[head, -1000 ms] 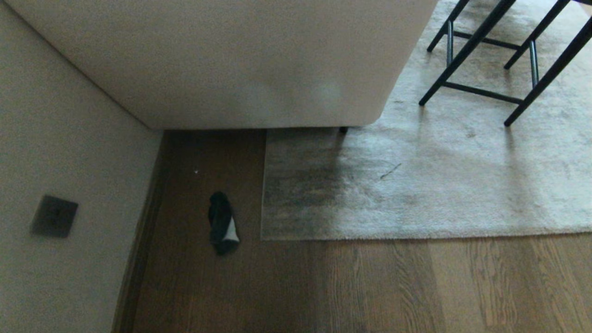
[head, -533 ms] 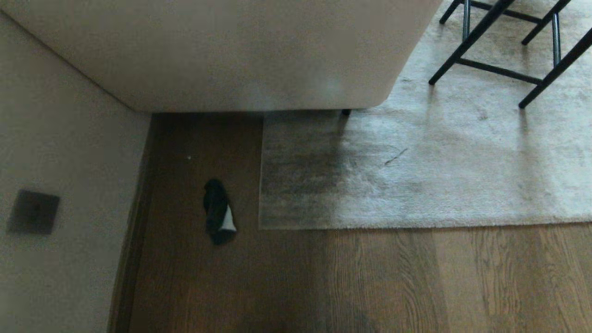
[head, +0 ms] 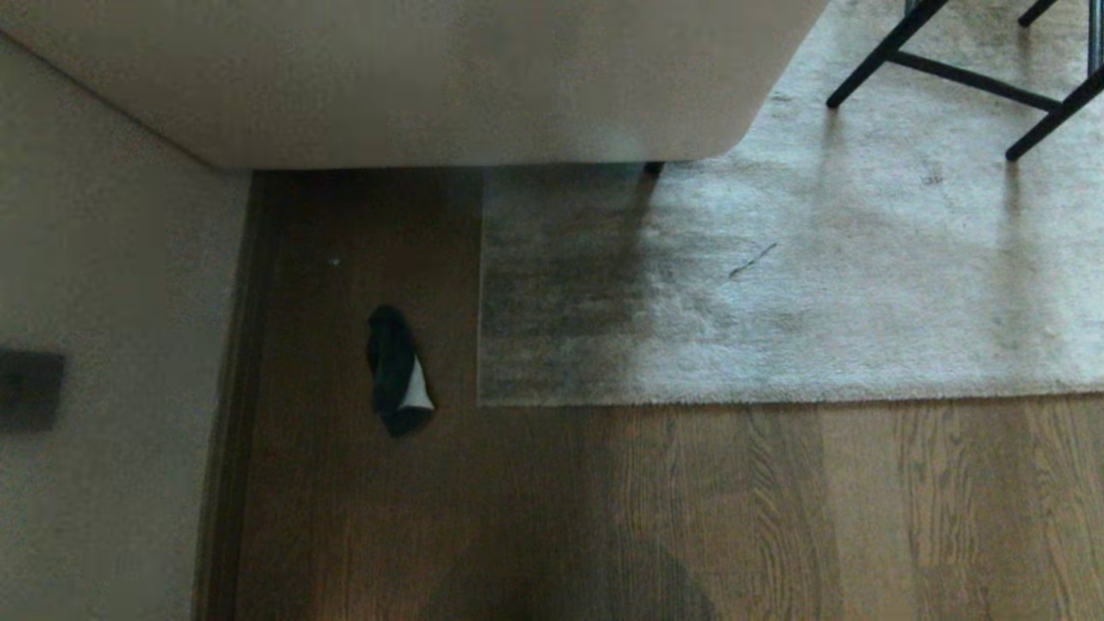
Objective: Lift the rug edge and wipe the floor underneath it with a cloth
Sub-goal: Pick up the rag
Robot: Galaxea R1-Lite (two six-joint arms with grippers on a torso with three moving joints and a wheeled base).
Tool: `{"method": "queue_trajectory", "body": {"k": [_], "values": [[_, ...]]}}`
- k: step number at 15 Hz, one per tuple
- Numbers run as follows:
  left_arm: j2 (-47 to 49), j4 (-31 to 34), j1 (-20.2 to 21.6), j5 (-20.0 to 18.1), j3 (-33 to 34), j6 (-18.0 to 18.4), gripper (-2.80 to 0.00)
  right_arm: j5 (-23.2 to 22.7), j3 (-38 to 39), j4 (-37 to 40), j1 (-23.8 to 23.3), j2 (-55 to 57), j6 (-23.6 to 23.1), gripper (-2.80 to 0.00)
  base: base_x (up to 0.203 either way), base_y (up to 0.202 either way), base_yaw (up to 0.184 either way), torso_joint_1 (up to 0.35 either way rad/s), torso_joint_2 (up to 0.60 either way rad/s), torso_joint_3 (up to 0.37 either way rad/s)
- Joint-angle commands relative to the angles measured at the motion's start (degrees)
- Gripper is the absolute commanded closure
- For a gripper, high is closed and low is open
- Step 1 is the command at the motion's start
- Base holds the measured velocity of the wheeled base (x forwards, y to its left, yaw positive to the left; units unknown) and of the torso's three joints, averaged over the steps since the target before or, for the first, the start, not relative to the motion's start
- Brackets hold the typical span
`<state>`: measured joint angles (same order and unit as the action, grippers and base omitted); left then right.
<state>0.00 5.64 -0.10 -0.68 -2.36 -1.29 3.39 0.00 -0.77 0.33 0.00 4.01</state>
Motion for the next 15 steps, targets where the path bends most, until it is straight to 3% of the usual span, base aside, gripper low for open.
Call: {"method": "queue_trajectory", "body": {"k": [1,15], "values": [[0.0,0.07,0.01,-0.02,-0.01,-0.03,0.0,0.04,0.0,-0.02,0.02,0.0,0.03,0.0,0.0,0.0,0.0,0.002,0.0,-0.2],[0.0,0.01,0.01,-0.02,0.02,-0.03,0.0,0.04,0.0,-0.02,0.02,0.09,0.03,0.0,0.0,0.0,0.0,0.002,0.0,-0.199]]}}
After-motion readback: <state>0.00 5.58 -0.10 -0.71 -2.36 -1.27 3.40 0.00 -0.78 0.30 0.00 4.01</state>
